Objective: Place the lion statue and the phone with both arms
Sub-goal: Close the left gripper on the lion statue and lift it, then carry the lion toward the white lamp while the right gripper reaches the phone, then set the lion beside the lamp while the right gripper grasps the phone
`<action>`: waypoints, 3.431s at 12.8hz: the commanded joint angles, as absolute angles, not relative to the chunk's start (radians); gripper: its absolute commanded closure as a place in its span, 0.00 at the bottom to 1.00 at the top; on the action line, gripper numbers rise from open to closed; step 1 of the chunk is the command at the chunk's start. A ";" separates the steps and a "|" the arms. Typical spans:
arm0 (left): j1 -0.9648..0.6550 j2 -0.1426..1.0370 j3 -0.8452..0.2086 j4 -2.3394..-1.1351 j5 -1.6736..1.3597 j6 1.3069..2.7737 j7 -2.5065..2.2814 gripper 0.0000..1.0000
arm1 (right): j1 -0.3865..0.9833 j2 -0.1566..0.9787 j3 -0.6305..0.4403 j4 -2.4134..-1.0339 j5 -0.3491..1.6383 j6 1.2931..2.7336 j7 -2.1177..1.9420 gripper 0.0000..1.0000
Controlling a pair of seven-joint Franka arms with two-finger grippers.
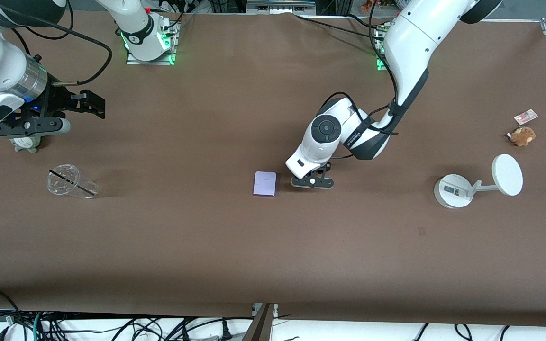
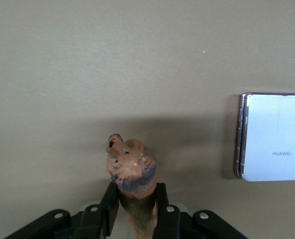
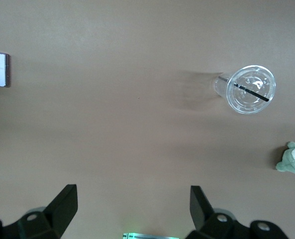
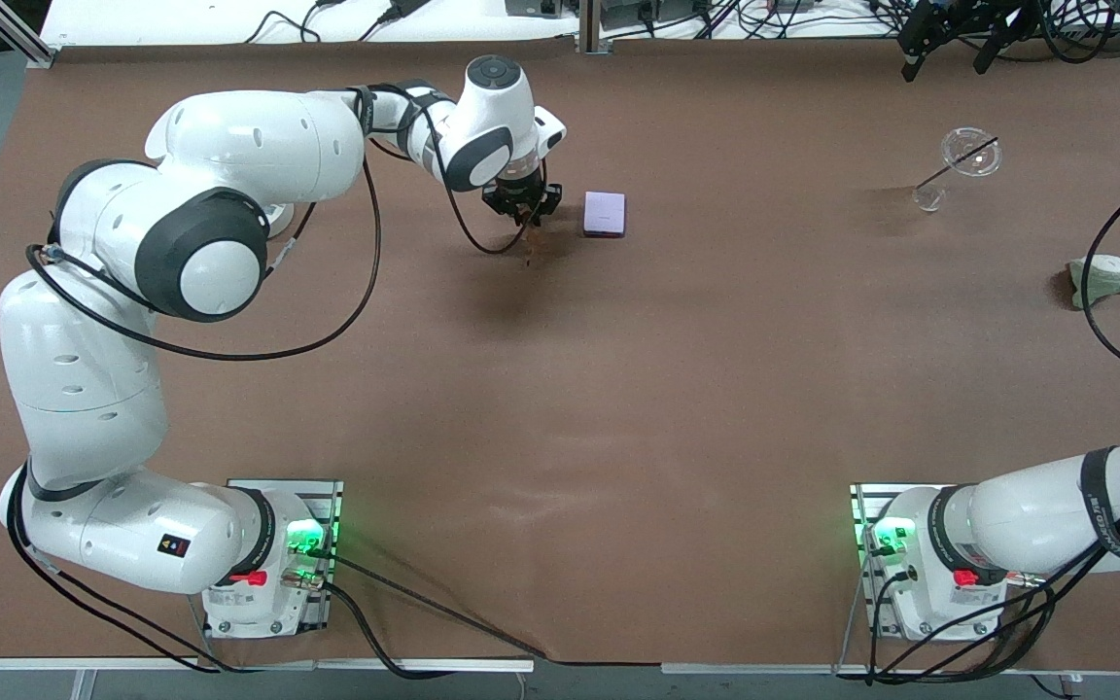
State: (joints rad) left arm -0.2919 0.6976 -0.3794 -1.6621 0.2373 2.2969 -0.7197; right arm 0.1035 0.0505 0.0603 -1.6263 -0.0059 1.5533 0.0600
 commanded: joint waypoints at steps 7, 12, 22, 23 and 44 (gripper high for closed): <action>-0.002 0.422 -0.380 -1.663 0.181 1.862 -0.303 0.94 | 0.168 0.070 0.060 -1.601 0.025 1.551 0.130 0.00; 0.215 0.429 -0.380 -1.677 0.179 1.871 -0.013 0.91 | 0.313 0.152 0.060 -1.600 0.025 1.658 0.349 0.00; 0.322 0.429 -0.388 -1.962 0.178 2.293 0.110 0.88 | 0.509 0.464 0.060 -1.598 0.018 2.124 0.580 0.00; 0.313 0.442 -0.391 -1.962 0.178 2.307 0.110 0.88 | 0.524 0.503 0.060 -1.588 0.018 2.178 0.583 0.00; 0.310 0.285 -0.452 -1.736 0.179 1.935 0.083 0.00 | 0.649 0.931 0.051 -1.361 0.008 2.448 0.586 0.00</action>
